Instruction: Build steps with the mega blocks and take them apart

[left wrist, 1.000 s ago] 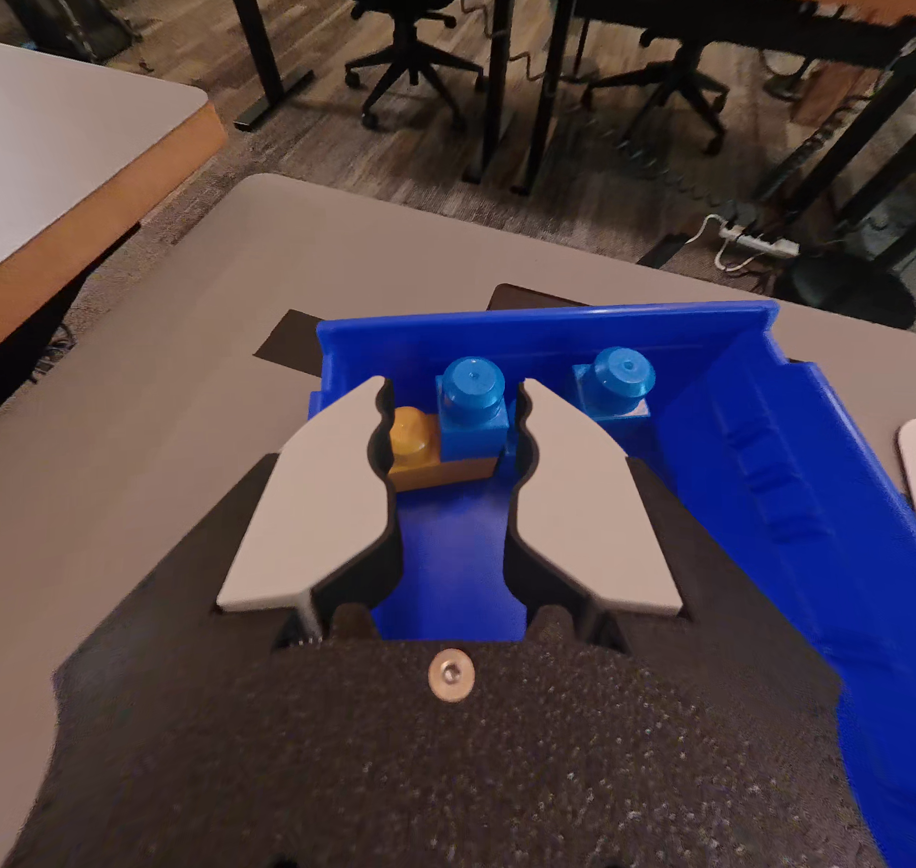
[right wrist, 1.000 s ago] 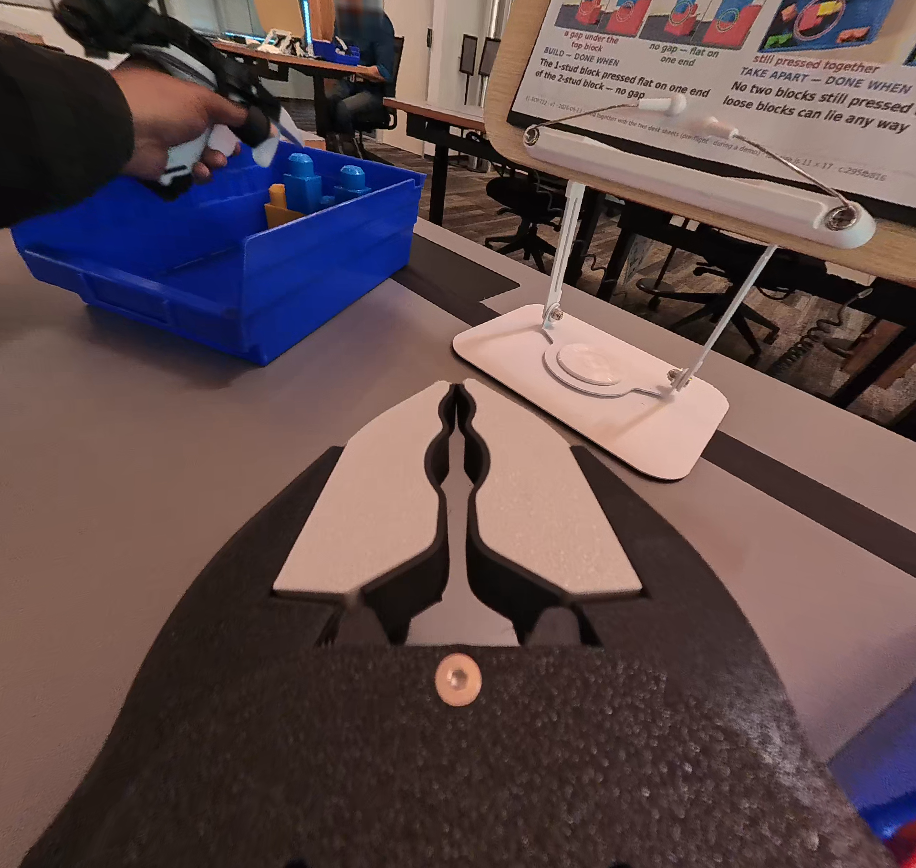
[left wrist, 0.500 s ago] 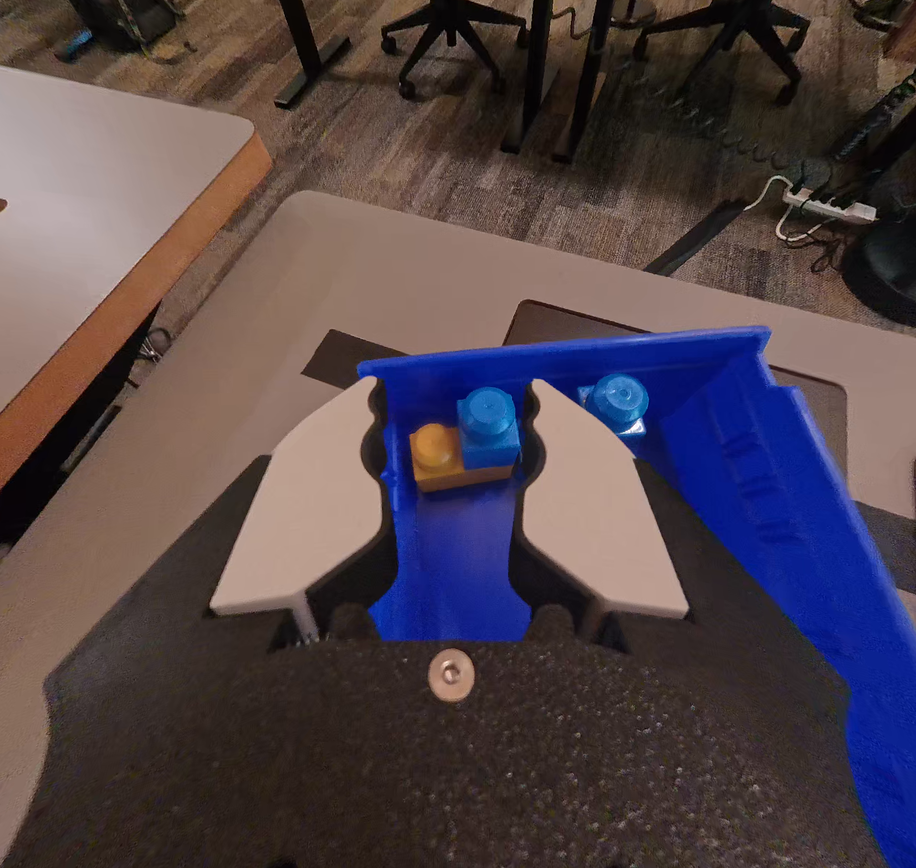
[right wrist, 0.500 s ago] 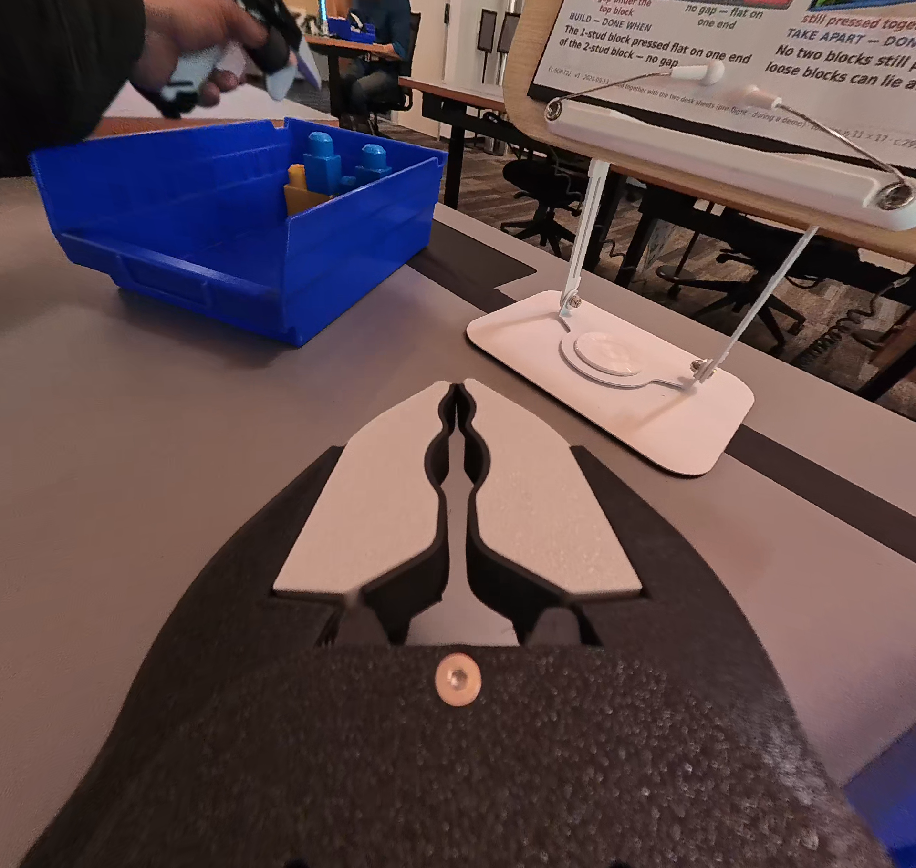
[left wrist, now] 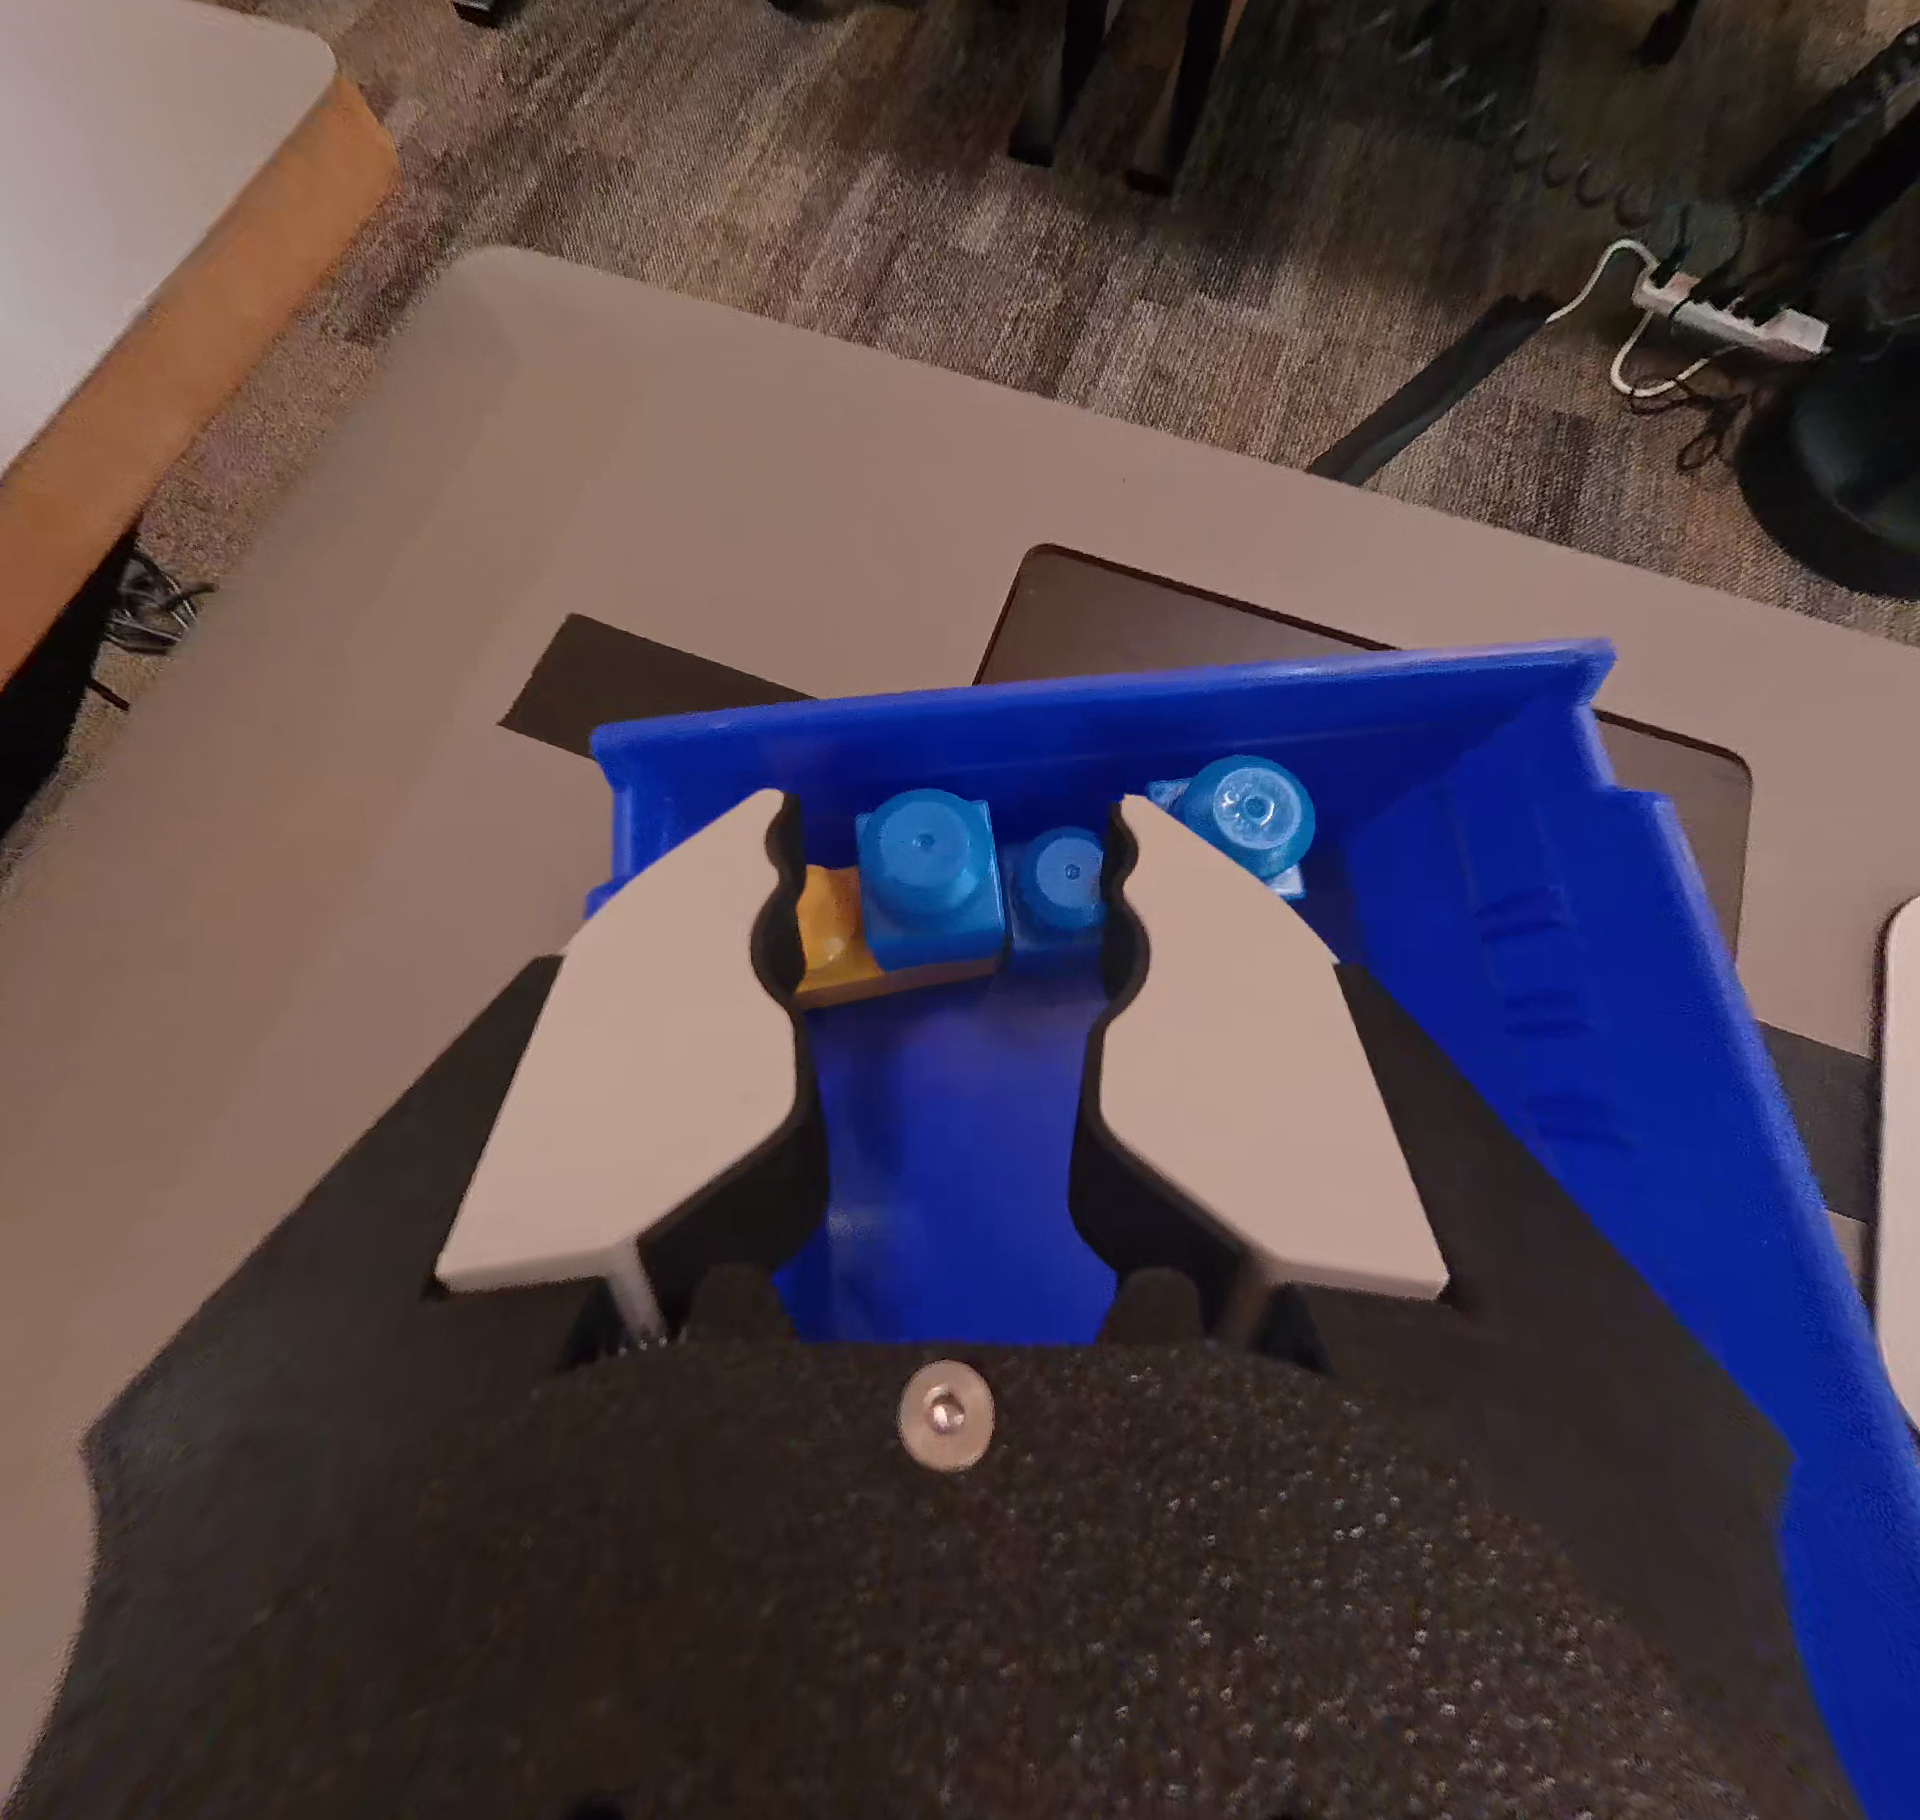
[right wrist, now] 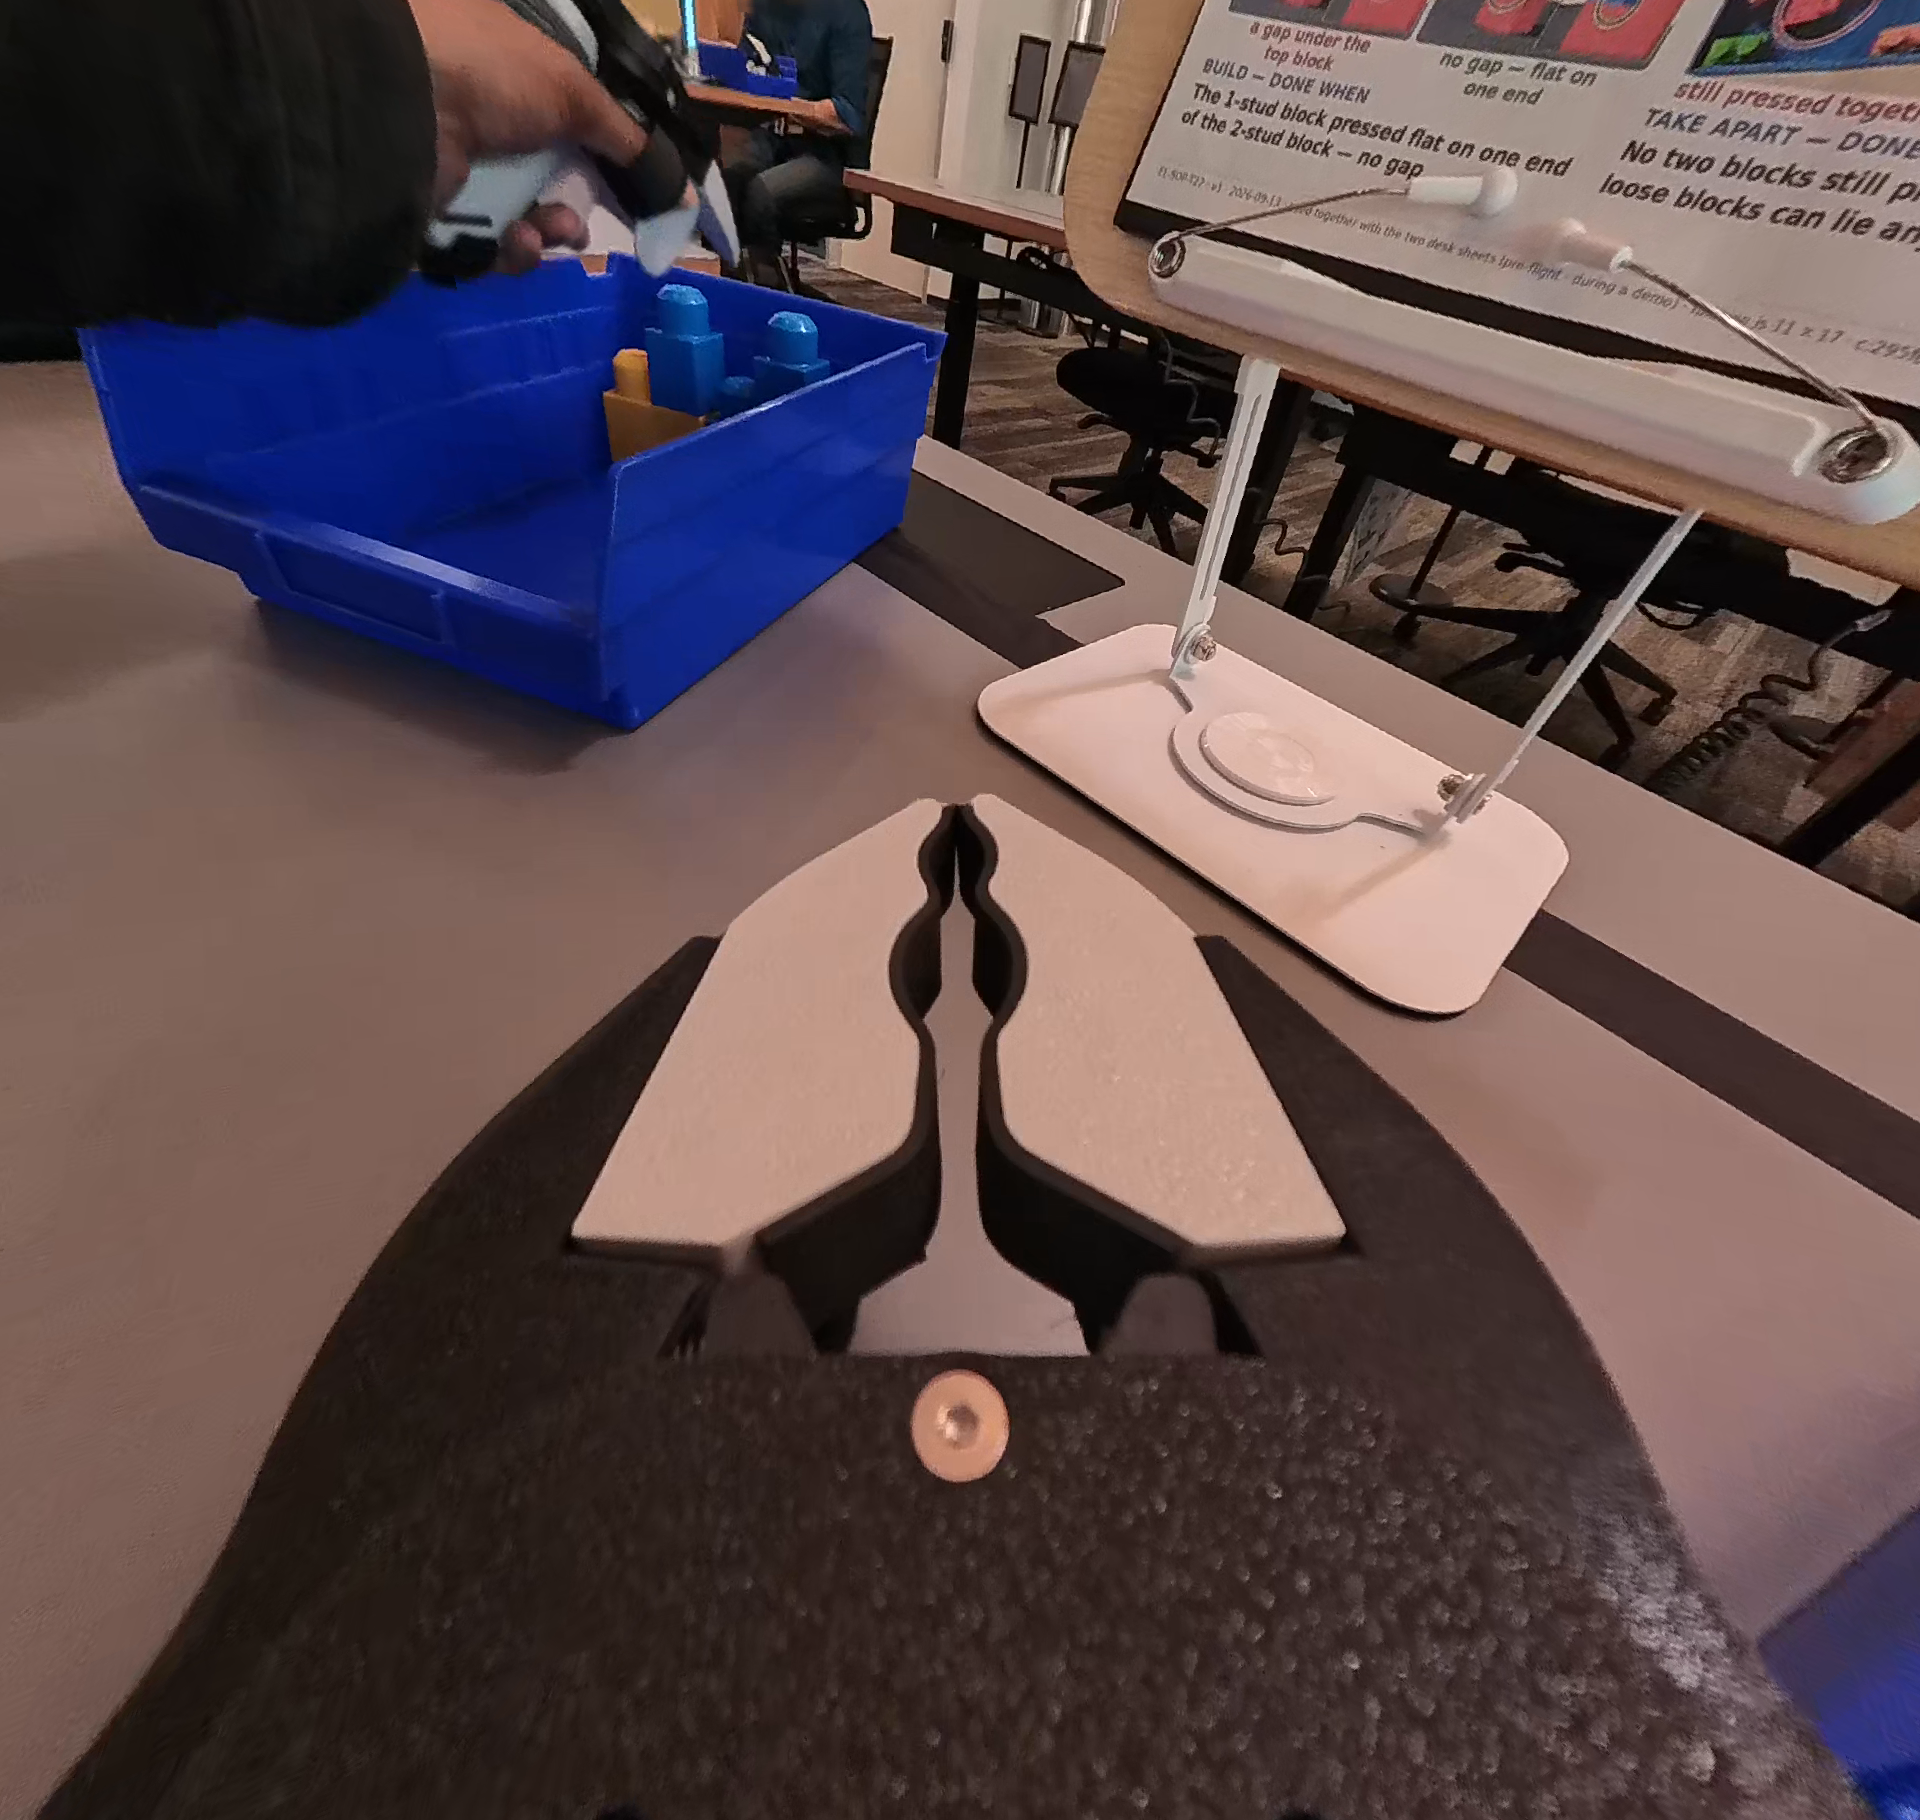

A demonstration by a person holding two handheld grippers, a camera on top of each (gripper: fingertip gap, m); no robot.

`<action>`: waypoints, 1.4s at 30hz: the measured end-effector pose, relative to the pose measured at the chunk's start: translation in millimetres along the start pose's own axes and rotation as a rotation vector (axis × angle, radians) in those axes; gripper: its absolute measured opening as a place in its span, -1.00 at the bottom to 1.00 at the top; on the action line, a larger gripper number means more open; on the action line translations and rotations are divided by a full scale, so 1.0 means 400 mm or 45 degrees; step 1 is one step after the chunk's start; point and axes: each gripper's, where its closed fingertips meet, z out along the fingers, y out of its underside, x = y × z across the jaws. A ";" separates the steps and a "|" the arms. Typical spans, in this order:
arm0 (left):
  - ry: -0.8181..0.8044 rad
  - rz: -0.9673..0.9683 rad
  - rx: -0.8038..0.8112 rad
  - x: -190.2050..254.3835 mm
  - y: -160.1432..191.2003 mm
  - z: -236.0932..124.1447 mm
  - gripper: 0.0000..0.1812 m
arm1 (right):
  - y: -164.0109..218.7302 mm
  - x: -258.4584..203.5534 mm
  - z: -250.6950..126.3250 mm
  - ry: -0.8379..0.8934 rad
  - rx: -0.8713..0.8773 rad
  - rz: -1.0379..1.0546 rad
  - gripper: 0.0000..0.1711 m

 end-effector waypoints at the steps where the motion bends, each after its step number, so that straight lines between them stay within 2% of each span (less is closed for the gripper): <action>1: -0.001 -0.002 -0.008 0.000 0.010 0.011 -0.40 | -0.001 0.001 0.000 0.000 0.001 0.001 -1.00; 11: -0.033 0.023 -0.053 0.002 0.089 0.093 -0.42 | 0.002 0.000 0.002 -0.004 -0.006 -0.008 -1.00; 14: -0.038 0.014 -0.025 -0.006 0.084 0.097 -0.50 | 0.003 0.000 0.003 -0.006 -0.009 -0.006 -1.00; 15: -0.060 0.031 -0.030 -0.012 0.085 0.096 -0.59 | 0.004 0.000 0.003 -0.007 -0.011 -0.007 -1.00; 23: -0.047 0.046 -0.020 -0.012 0.084 0.076 -0.60 | 0.008 -0.001 0.004 -0.004 -0.020 -0.026 -1.00; 33: 0.085 0.131 0.167 0.036 0.013 -0.079 -0.60 | 0.009 -0.003 0.004 0.007 -0.022 -0.045 -1.00; 42: 0.352 0.349 0.471 0.211 0.012 -0.311 -0.60 | 0.001 -0.001 -0.002 0.028 -0.005 -0.064 -1.00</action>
